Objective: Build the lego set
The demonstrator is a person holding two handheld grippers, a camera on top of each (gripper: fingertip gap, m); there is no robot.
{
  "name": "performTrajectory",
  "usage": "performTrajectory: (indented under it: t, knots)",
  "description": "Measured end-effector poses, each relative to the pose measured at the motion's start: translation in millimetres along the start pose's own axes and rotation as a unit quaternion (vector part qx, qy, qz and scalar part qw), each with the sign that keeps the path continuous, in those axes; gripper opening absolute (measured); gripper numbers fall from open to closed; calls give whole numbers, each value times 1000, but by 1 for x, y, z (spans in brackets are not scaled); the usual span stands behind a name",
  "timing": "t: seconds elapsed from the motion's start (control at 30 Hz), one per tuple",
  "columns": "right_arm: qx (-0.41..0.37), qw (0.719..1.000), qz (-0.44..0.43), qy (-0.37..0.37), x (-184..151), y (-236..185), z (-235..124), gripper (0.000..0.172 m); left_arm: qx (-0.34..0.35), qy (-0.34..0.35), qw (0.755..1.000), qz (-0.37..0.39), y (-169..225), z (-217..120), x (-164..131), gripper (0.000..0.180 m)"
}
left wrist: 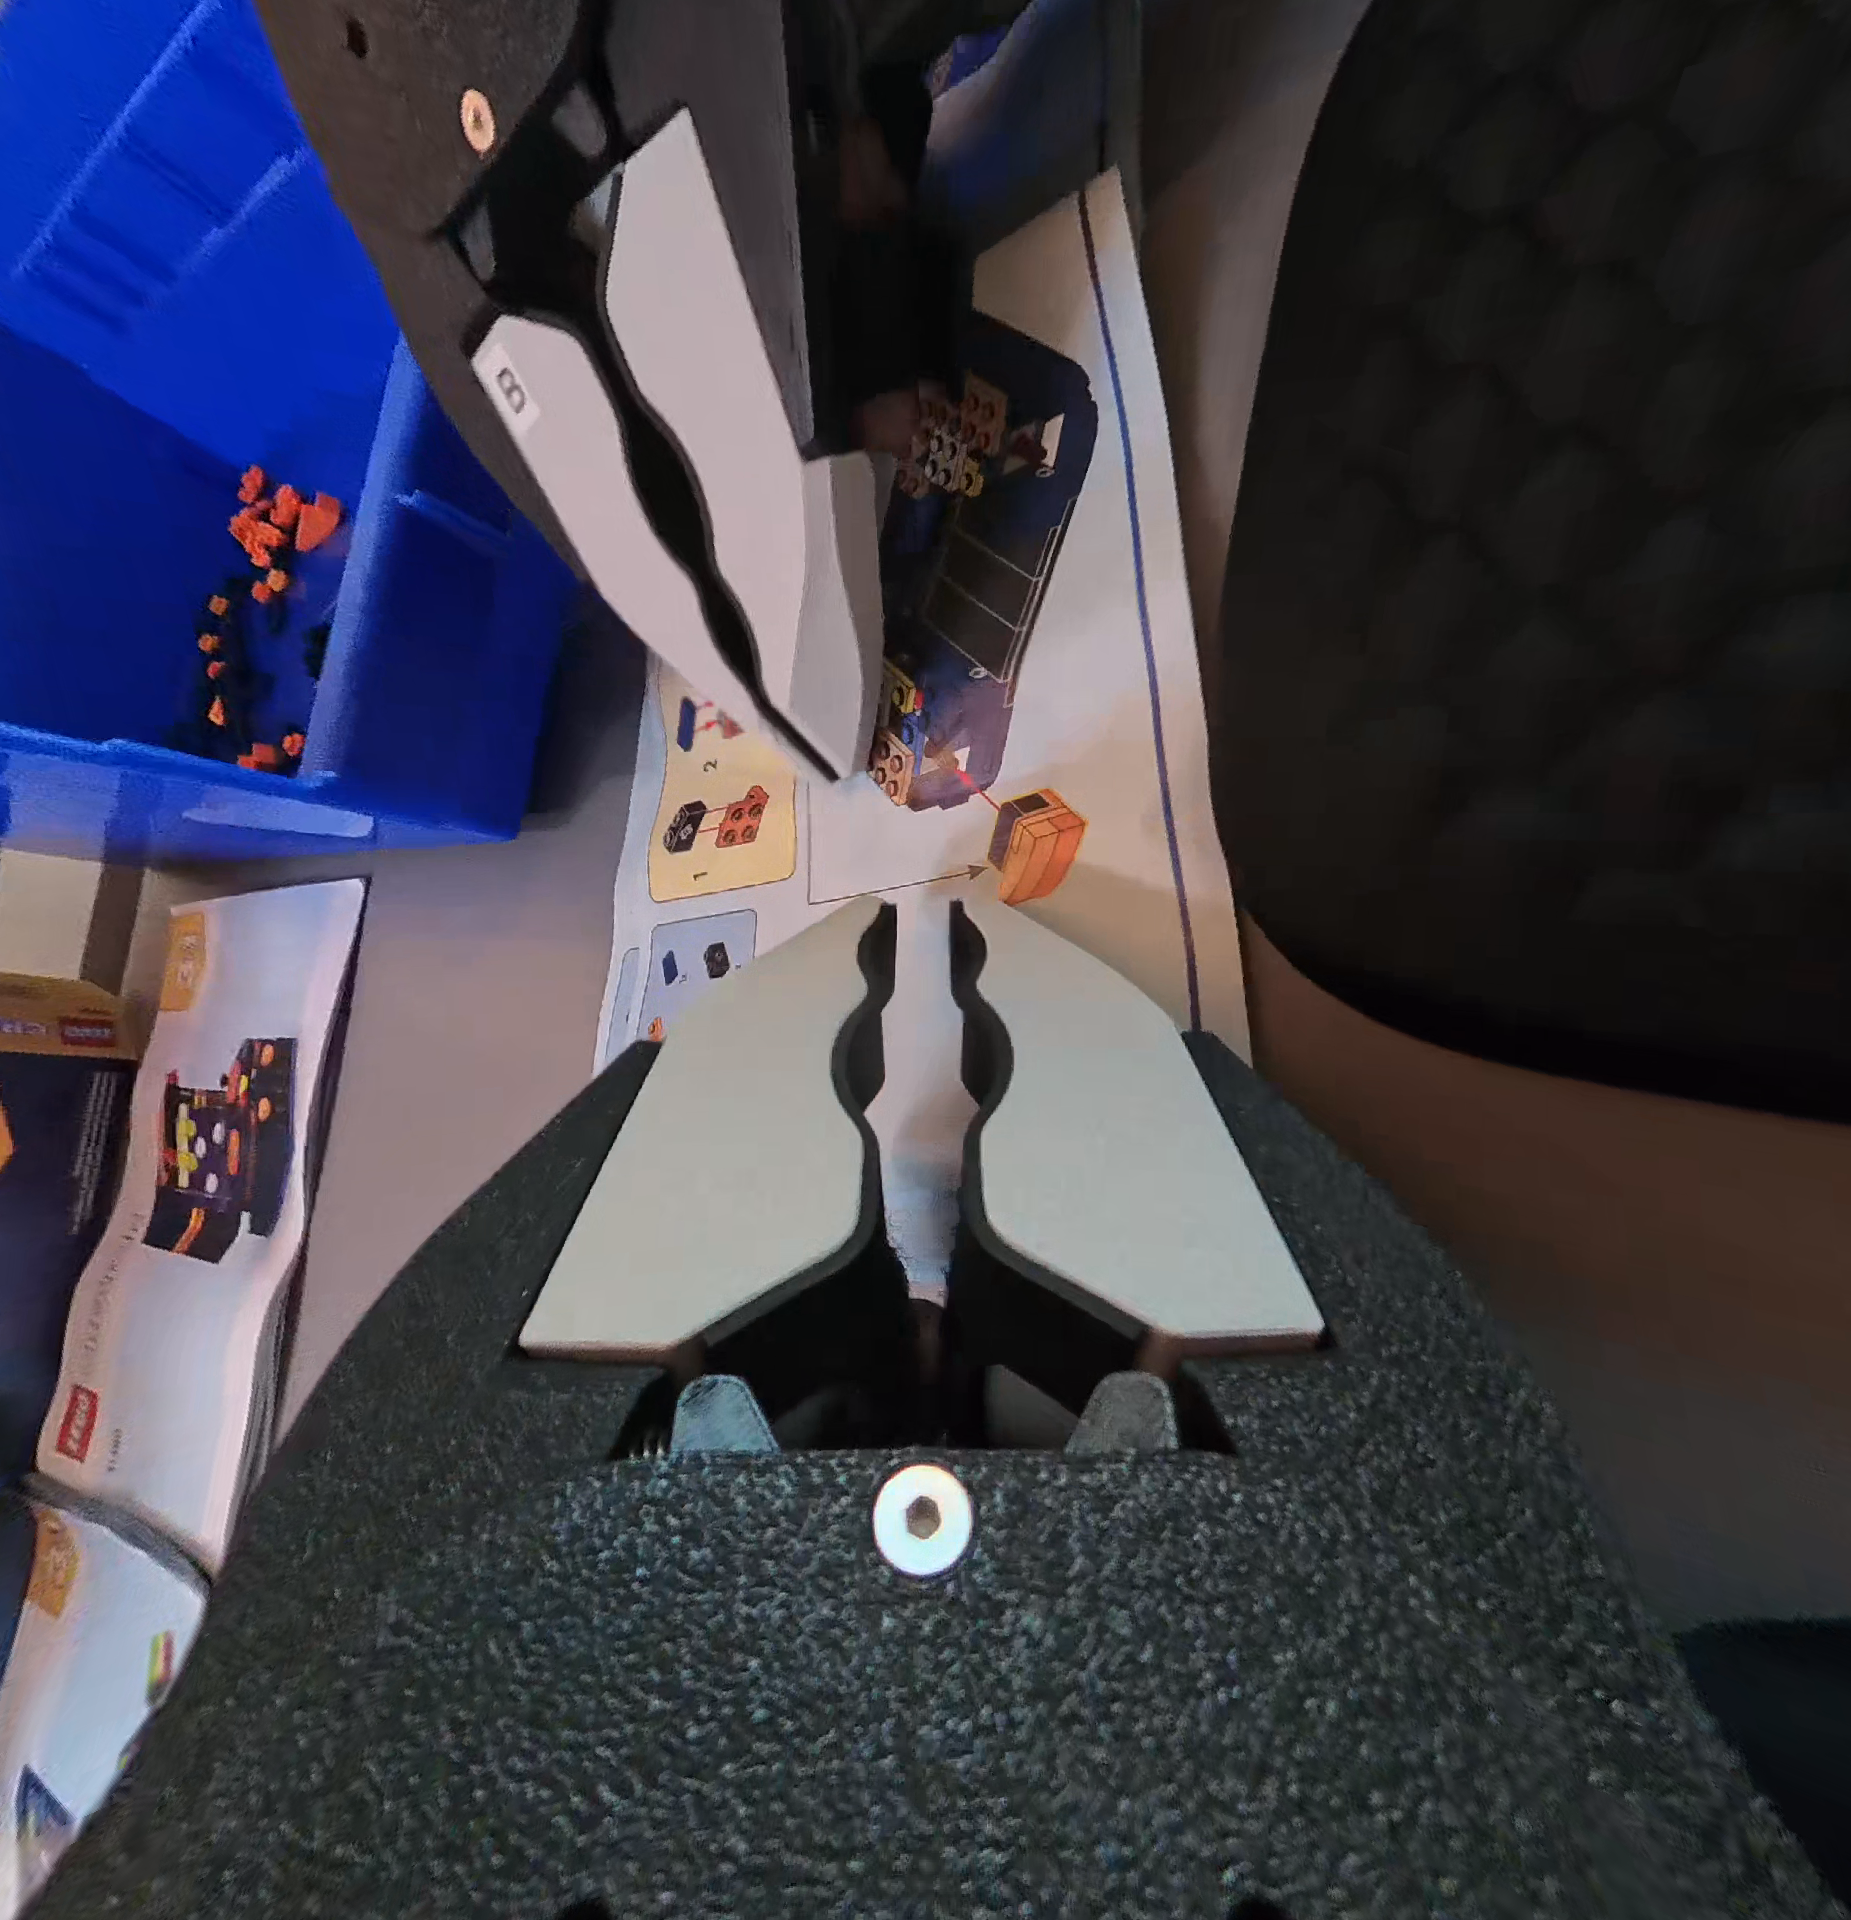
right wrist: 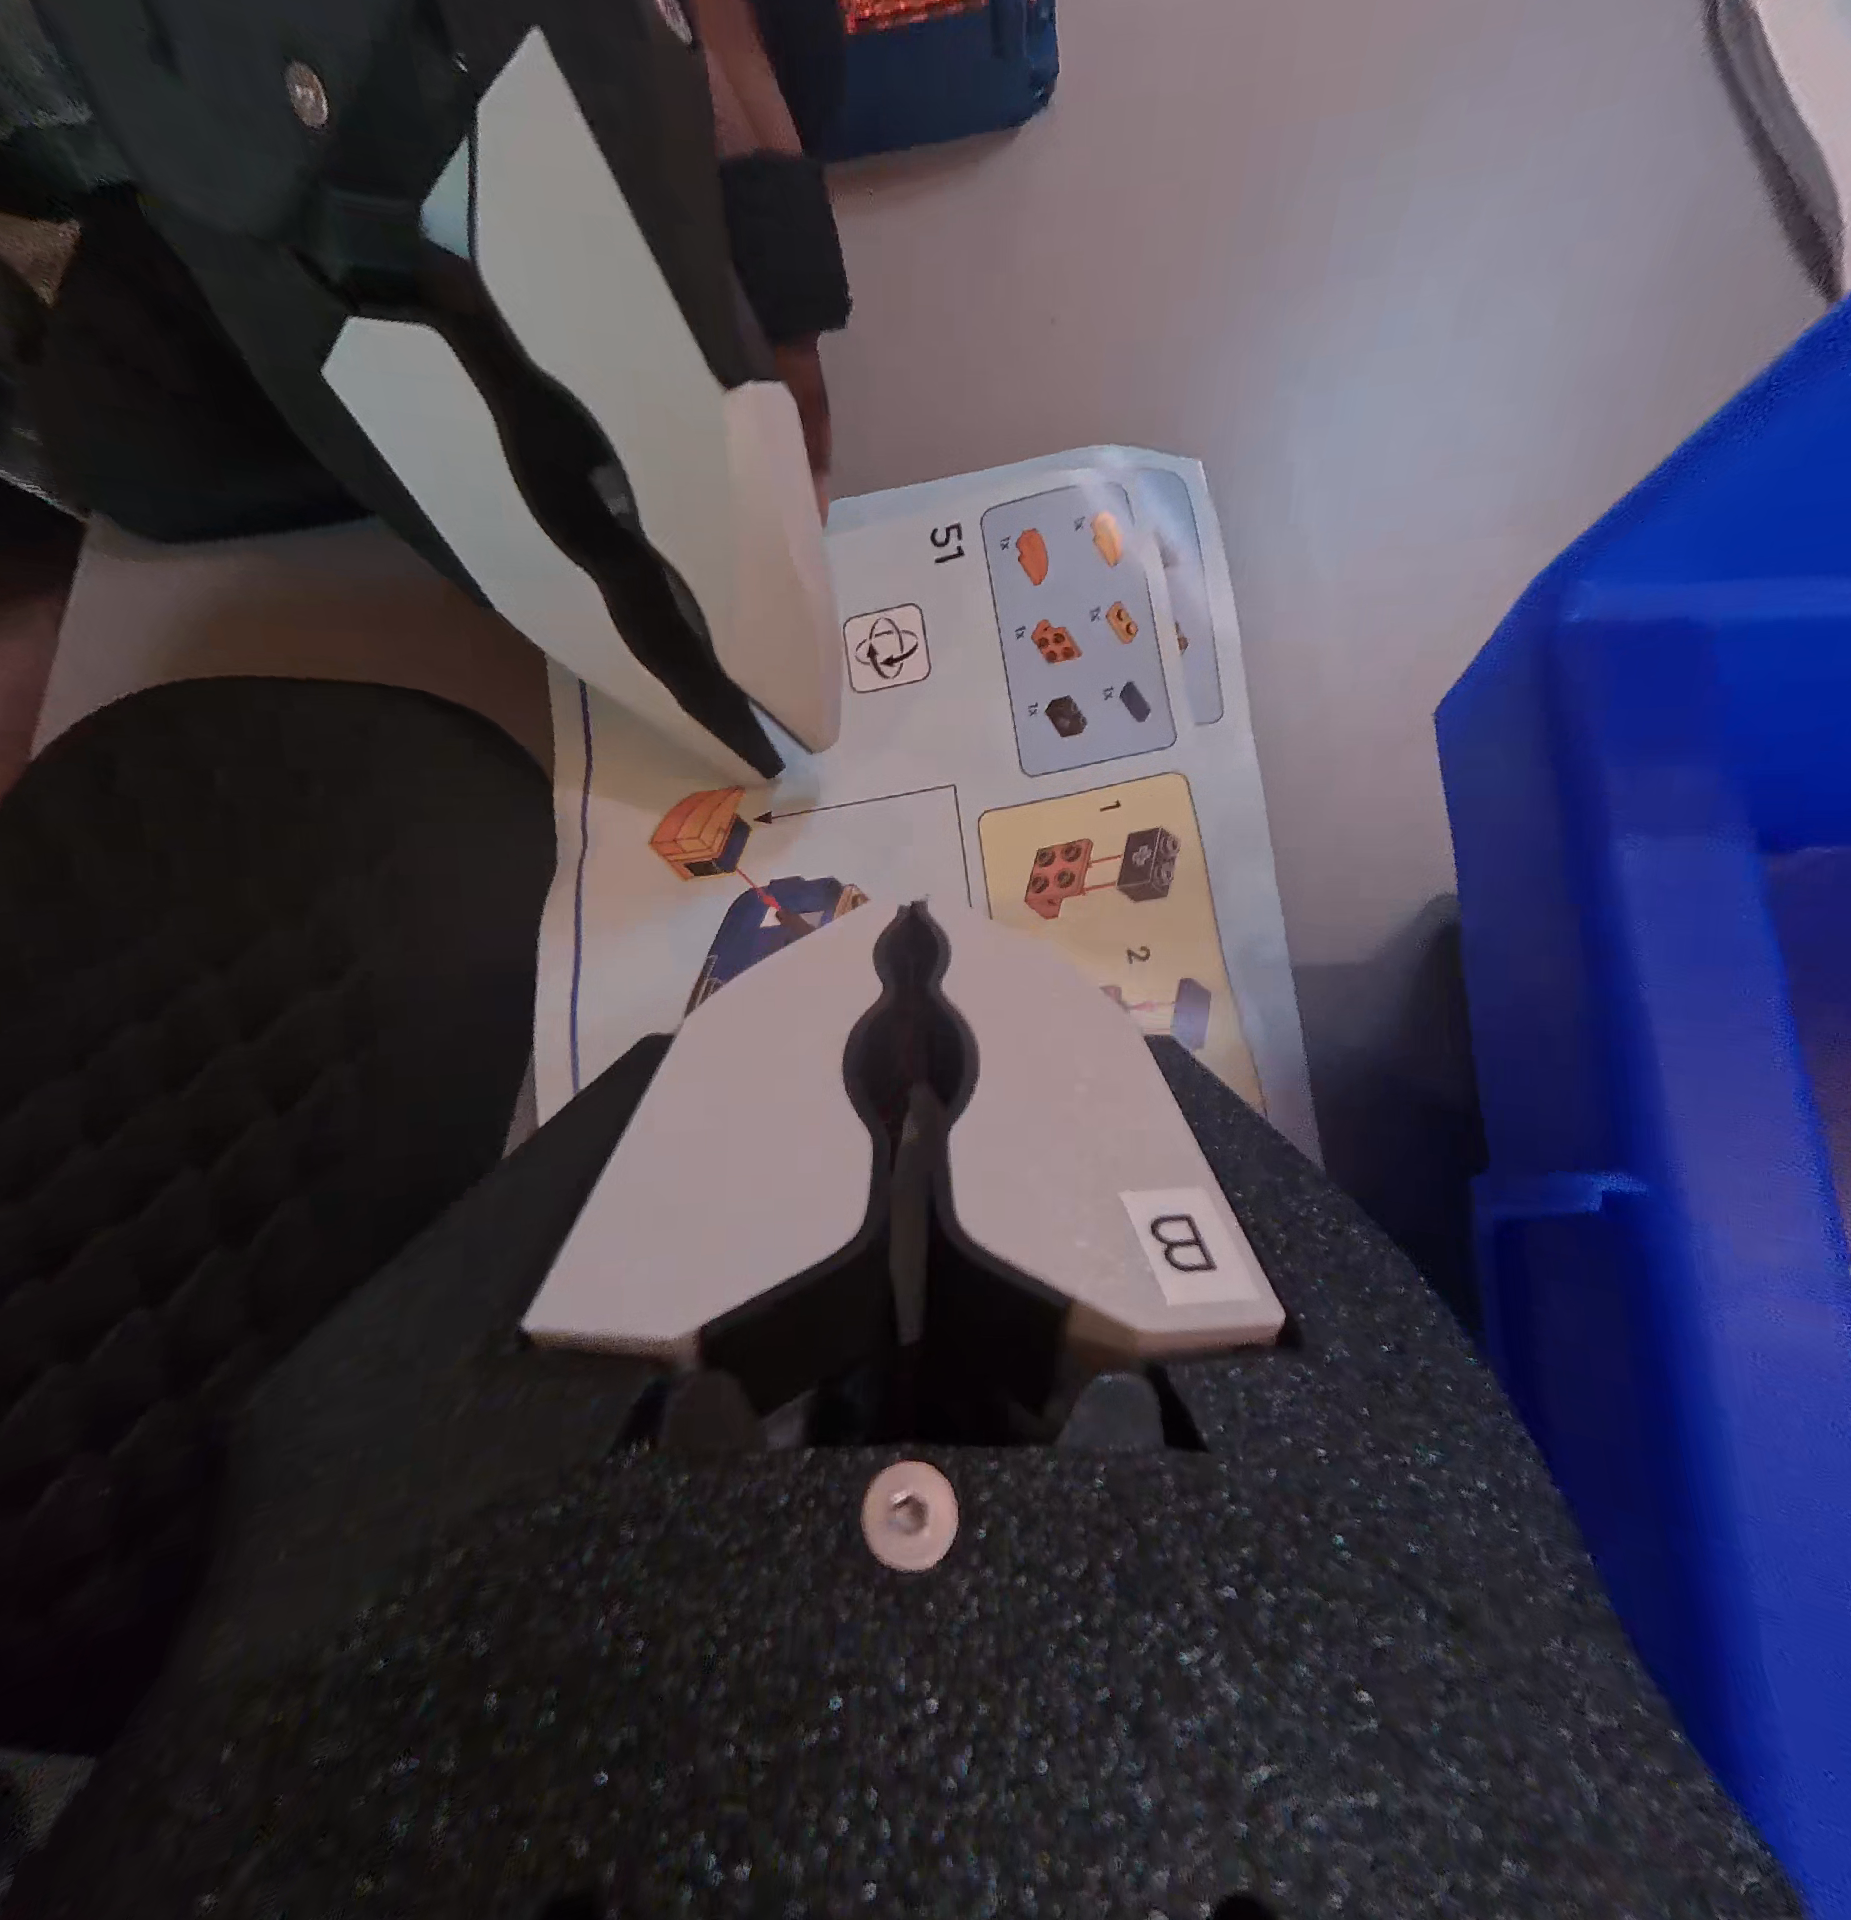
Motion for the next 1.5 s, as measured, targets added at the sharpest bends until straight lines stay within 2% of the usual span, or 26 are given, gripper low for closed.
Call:
performTrajectory:
  t: [0.1, 0.2, 0.37, 0.47, 0.53, 0.6, 0.63, 0.7, 0.77, 0.8, 0.87, 0.97, 1.03, 1.13, 1.23, 1.37, 1.43, 1.5]
  knots:
    - [23, 1000, 19, 0, -4, 0, -3, 0, 22, -15, 1000, -14, -8, -1, -3, 19]
    - [34, 999, 19, -2, -7, -2, -5, 0, 114, -50, 992, -36, -26, -2, -10, 26]
    - [39, 999, 12, -7, -8, -4, -6, 0, 80, -63, 994, -48, -21, 2, -15, 13]
    - [48, 997, -48, -25, -6, -11, -14, 0, 83, -65, 993, -45, -21, 2, -14, 13]
    - [8, 992, -98, 81, 12, -16, -35, 5, 91, -67, 993, -44, -21, 3, -14, 12]
    - [-48, 962, -109, 244, 33, -18, -73, 8, 95, -66, 992, -48, -21, 4, -14, 11]
    - [-100, 941, -88, 310, 40, -12, -93, 8, 96, -64, 992, -52, -21, 4, -14, 11]
    - [-225, 909, -6, 350, 49, 12, -130, 8, 95, -60, 992, -59, -22, 5, -14, 9]
    - [-320, 890, 114, 303, 51, 46, -155, 11, 94, -61, 992, -62, -22, 5, -14, 10]
    - [-331, 892, 162, 262, 52, 61, -162, 19, 95, -62, 992, -61, -22, 5, -14, 10]
    - [-320, 903, 230, 170, 54, 90, -165, 51, 100, -66, 992, -49, -21, 5, -14, 10]
    - [-332, 879, 342, 27, 36, 129, -157, 70, 108, -70, 991, -33, -21, 4, -14, 10]
    - [-328, 860, 390, -40, 22, 146, -145, 61, 109, -68, 991, -34, -21, 5, -14, 10]
    - [-301, 853, 408, -124, 13, 164, -128, 50, 105, -63, 991, -45, -23, 5, -15, 10]
    - [-298, 839, 431, -145, 7, 184, -121, 40, 106, -64, 991, -43, -23, 5, -15, 10]
    - [-281, 820, 461, -191, -10, 200, -106, 41, 110, -69, 991, -38, -23, 4, -15, 13]
    - [-276, 813, 468, -209, -16, 204, -100, 40, 116, -67, 990, -42, -27, -1, -15, 19]
    - [-269, 814, 462, -226, -20, 205, -95, 24, 149, -30, 984, -94, -41, -15, -16, 19]
Point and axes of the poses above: each gripper's, where its closed fingertips meet, z out along the fingers, x out of its top, y = z × x across the jaws, the point moved 8 cm from there along -z, back along the fingers, and after that the axes turned 9 degrees about -y, right-handed, at the moved point
